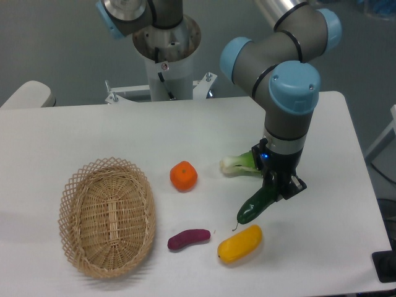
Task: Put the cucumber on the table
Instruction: 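Hold the green cucumber in the gripper just above the table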
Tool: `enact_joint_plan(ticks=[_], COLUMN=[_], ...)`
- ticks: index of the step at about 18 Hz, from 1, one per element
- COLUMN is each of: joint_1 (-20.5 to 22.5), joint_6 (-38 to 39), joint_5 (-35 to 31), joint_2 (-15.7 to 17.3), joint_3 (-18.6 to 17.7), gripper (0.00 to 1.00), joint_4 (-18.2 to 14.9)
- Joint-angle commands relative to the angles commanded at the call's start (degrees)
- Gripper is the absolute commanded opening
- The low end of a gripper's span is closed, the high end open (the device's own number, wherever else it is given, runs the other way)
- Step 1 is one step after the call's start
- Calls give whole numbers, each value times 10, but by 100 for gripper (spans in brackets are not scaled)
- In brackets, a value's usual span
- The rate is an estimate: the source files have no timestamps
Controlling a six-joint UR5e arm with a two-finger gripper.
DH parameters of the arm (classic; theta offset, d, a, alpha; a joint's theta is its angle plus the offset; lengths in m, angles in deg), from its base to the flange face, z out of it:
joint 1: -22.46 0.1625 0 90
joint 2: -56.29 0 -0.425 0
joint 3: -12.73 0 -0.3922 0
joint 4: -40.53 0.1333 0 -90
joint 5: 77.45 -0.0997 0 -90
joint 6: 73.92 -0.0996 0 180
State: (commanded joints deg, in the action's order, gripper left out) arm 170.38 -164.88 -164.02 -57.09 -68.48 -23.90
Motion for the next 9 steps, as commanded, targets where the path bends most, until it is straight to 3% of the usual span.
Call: enact_joint_plan(ticks=[9], joint_1=[-6], joint_6=[5], joint_5=[-2], joint_2=[-3], joint_3=[-2], gripper=[25], joint_4=[4])
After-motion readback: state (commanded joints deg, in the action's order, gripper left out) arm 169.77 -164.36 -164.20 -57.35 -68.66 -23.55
